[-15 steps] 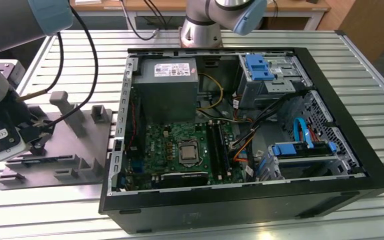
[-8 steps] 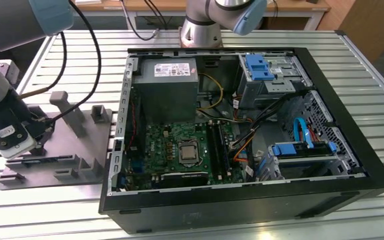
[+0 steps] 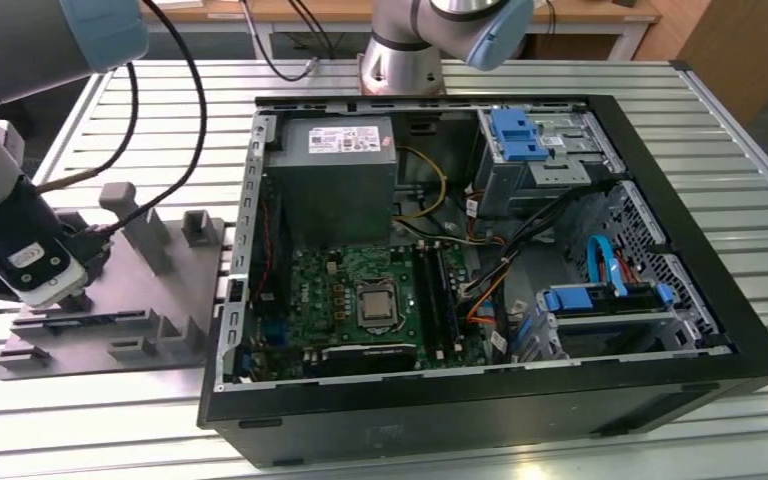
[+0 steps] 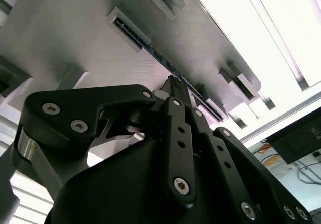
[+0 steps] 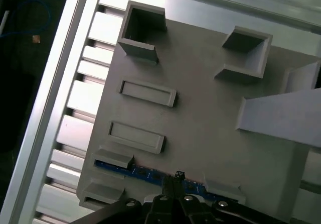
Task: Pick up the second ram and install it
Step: 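Pick up the second ram and move it above second insertion slot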
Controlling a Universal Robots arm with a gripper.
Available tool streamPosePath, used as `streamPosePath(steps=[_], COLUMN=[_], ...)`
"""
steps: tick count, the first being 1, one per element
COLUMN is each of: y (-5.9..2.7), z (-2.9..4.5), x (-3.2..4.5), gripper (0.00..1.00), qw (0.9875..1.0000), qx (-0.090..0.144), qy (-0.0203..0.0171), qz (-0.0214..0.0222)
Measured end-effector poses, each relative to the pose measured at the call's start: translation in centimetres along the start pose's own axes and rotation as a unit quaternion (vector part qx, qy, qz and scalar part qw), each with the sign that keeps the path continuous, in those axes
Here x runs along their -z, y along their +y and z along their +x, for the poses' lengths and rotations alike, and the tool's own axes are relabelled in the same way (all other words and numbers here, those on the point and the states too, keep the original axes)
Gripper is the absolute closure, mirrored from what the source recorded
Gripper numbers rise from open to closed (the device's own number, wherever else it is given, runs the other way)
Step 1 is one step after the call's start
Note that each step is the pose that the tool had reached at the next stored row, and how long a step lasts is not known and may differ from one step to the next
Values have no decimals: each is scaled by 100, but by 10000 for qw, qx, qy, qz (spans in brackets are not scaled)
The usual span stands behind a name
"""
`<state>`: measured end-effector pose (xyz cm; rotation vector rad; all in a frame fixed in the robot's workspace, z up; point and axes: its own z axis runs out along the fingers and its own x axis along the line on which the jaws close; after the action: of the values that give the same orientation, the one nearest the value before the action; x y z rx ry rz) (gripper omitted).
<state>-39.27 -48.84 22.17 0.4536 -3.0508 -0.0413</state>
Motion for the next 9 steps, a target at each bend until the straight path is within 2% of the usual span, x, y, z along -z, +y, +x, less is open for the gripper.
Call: streamPosePath(steps=[2, 5, 9], y=[0, 0, 0], z=[0, 0, 0], x=[0, 0, 0], gripper=[90, 90, 90], qw=[9998, 9990, 9967], qx=[180, 454, 812], qy=[6, 16, 28], qz=[9, 24, 43])
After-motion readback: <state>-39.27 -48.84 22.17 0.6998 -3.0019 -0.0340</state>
